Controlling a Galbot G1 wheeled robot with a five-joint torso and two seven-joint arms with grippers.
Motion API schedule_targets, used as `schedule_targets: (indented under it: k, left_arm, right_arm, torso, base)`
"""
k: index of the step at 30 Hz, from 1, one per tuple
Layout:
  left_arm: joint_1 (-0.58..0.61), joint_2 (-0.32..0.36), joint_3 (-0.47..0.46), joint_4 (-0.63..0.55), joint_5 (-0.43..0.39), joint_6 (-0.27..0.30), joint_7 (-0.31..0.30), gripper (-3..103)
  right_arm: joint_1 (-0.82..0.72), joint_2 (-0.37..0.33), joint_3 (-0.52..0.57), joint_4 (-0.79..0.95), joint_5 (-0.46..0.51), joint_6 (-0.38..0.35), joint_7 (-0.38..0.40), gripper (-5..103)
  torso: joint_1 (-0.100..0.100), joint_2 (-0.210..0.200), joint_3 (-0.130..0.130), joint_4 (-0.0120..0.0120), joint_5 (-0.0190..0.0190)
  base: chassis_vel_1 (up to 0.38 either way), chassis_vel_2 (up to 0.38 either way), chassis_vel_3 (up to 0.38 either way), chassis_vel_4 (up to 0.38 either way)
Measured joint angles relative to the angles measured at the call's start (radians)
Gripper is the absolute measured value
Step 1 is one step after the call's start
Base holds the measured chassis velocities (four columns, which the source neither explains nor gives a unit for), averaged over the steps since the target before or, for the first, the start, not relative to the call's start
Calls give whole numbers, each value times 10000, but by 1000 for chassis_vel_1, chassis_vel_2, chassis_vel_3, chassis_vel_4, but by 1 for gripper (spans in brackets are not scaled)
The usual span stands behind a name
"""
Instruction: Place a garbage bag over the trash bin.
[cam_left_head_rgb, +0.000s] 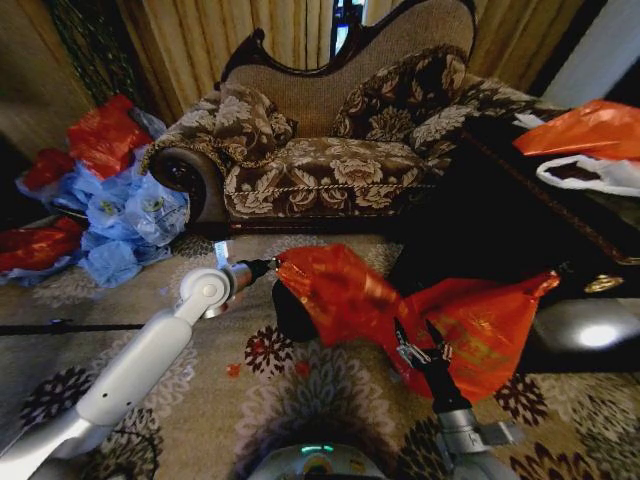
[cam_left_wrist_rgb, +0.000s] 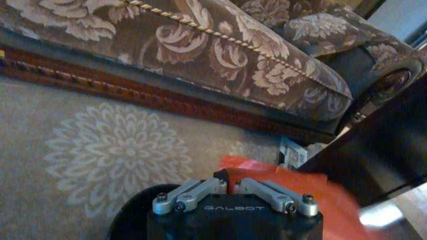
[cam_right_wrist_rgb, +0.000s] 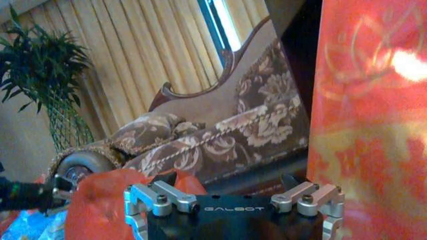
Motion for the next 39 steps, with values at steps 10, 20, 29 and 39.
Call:
schedule_targets:
  k: [10,20,29,39]
  left_arm:
    - [-331,231,329,-28,-537,46,-304,0]
    - [-1476,70,652,439,-1983,-135,-1344,0]
    - [-2519,-794,785,1217,-4026,-1672,-3828,0]
    - [-3163,-1192,992,1593,-4554,-2460,-5204,0]
  right_arm:
    - [119,226,-299,-910,-285,188,-701,100]
    - [-292,12,-136,-1536,-626,697,-2518,100]
    - [1143,-785,-919,-2264,-1955,1082,-2106,100]
    - [2136,-1336,-1569,-2942,-2601,1244,-1707,100]
  torso:
    - [0,0,0,2,0]
    - [0,0,0,0,0]
    - [0,-1,1,1,3]
    - [1,-1,1,2,-2]
  base:
    - [0,0,0,0]
    - [0,0,0,0]
    - [0,0,0,0]
    - [0,0,0,0]
